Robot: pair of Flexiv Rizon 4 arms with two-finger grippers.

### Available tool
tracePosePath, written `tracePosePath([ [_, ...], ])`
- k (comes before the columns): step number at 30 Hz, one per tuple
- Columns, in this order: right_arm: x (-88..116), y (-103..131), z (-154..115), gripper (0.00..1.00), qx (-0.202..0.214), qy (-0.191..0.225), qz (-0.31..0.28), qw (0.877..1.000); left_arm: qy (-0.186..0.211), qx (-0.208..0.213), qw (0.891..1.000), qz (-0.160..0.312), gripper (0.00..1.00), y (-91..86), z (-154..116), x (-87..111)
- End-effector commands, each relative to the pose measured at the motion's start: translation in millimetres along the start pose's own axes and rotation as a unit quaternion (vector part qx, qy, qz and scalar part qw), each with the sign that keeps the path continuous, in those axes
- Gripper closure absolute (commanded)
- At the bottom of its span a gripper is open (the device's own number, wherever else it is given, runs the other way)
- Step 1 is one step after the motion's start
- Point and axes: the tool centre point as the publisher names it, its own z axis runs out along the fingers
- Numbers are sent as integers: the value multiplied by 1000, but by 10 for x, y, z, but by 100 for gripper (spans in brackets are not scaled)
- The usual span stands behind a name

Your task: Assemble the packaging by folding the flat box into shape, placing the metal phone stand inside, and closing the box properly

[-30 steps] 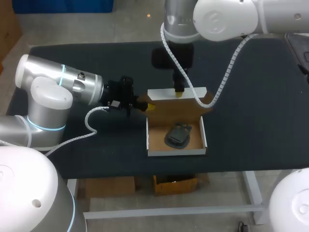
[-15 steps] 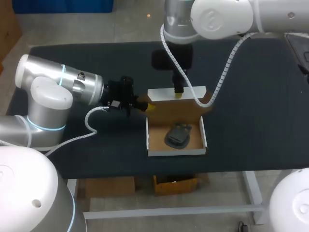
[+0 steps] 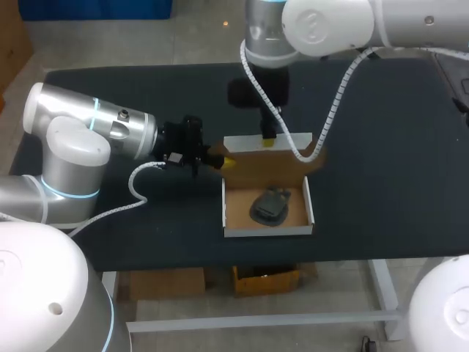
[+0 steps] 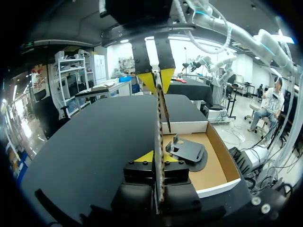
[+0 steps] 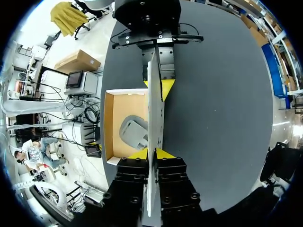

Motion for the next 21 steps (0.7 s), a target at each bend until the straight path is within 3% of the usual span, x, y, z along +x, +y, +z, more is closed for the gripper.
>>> tracePosePath([
  [1, -8, 38, -17, 100, 3, 6, -3, 1000, -1, 2, 1000, 1, 100, 6, 12, 5],
  [11, 36, 46, -25, 100, -2, 6, -7, 1000, -1, 2, 1000, 1, 100, 6, 12, 5],
  [13, 44, 37, -40, 66, -7, 6, -7, 1000, -1, 2, 1000, 1, 100, 6, 12, 5],
  [14, 46, 29, -52, 53, -12, 7, -7, 1000, -1, 2, 1000, 1, 100, 6, 12, 5],
  [16, 48, 8, -87, 0, -20, 3, -4, 1000, -1, 2, 1000, 1, 100, 6, 12, 5],
  [21, 42, -41, -179, 0, -50, 4, 1, 999, -1, 2, 1000, 1, 100, 6, 12, 5],
])
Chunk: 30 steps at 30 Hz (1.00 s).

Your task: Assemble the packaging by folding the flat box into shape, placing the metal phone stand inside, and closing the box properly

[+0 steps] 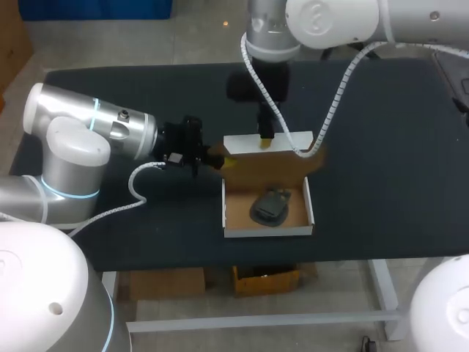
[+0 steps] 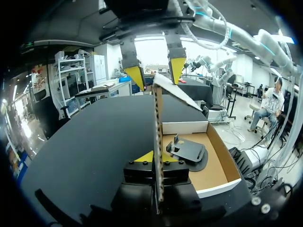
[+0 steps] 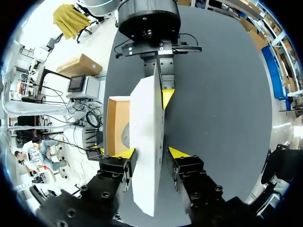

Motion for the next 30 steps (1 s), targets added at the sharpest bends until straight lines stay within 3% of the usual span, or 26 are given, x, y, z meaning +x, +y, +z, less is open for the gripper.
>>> tracePosePath([
  [1, 20, -116, -89, 0, -28, -1, 1, 1000, -1, 1, 1000, 0, 100, 7, 10, 5],
  [9, -39, -129, -271, 0, -69, -20, 27, 997, -1, 1, 1000, 0, 100, 7, 10, 5],
  [18, -194, -190, -459, 0, -112, -47, 106, 987, -1, 1, 1000, 0, 100, 7, 10, 5],
  [21, -250, -234, -476, 0, -129, -46, 122, 983, -1, 1, 1000, 0, 100, 7, 10, 5],
  [24, -313, -301, -460, 0, -168, -11, 112, 979, -1, 1, 1000, 0, 100, 7, 10, 5],
  [30, -313, -301, -460, 0, -168, -11, 112, 979, -1, 1, 1000, 0, 100, 7, 10, 5],
])
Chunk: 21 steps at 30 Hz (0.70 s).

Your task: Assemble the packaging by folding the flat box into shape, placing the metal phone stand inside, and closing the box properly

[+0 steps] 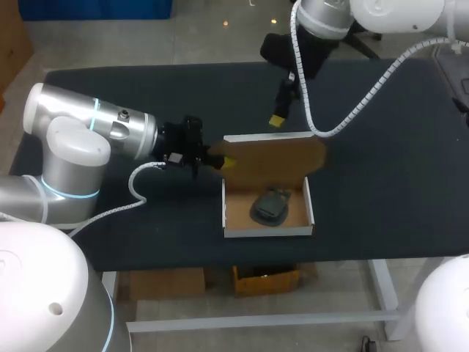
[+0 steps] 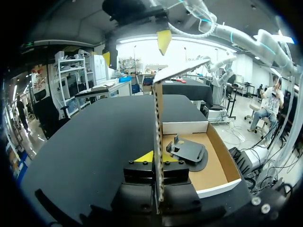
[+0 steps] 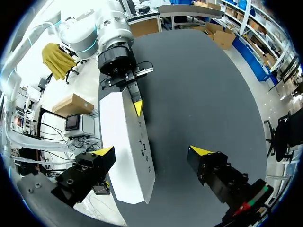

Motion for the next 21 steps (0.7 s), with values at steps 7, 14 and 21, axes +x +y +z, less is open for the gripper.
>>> tracePosePath([
  [7, -26, -32, -15, 0, -12, 8, -2, 1000, -1, 2, 1000, 1, 100, 8, 8, 5],
  [14, -51, -113, -90, 0, -22, 8, 30, 999, -32, 3, 998, 54, 100, 15, 71, 45],
  [21, -43, -315, -192, 0, -46, 1, 124, 991, -93, -18, 989, 114, 100, 24, 117, 145],
])
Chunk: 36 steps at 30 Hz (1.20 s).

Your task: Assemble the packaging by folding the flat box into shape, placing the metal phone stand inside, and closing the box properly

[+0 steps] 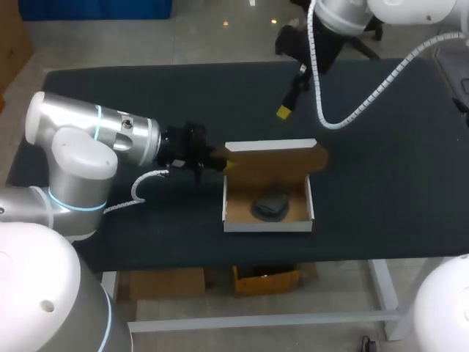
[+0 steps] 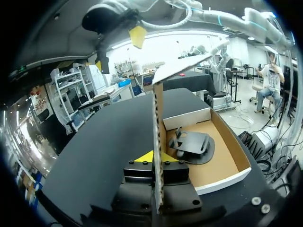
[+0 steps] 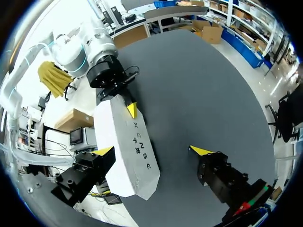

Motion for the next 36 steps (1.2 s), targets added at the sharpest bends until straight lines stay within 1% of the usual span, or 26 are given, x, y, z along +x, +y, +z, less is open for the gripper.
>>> tracePosePath([
  [1, 22, -203, -56, 0, -26, -1, 49, 998, -59, -10, 998, 25, 100, -27, 44, 181],
  [2, 16, -236, -57, 0, -27, -3, 67, 997, -67, -16, 997, 30, 100, -25, 51, 190],
  [3, 16, -267, -49, 0, -23, -11, 73, 997, -71, -21, 996, 42, 100, -24, 62, 212],
  [8, 48, -374, -45, 0, -44, -9, 111, 993, -91, -25, 993, 72, 100, -35, 40, 265],
  [9, 52, -393, -46, 0, -43, -15, 119, 992, -99, -28, 991, 80, 100, -38, 34, 267],
  [12, 44, -446, -41, 0, -49, -15, 144, 988, -110, -31, 989, 94, 100, -53, 12, 262],
  [17, 63, -511, -4, 0, -48, -15, 180, 982, -116, -34, 985, 122, 100, -77, -7, 233],
  [22, 110, -539, 78, 0, -44, -4, 201, 979, -125, -42, 979, 152, 100, -79, 8, 189],
  [25, 162, -579, 129, 0, -51, 2, 216, 975, -127, -40, 977, 166, 100, -70, 16, 175],
  [26, 178, -598, 148, 0, -45, -11, 225, 973, -127, -40, 977, 166, 100, -59, 22, 171],
  [36, 178, -598, 148, 0, -45, -11, 225, 973, -127, -40, 975, 179, 100, 43, 41, 162],
])
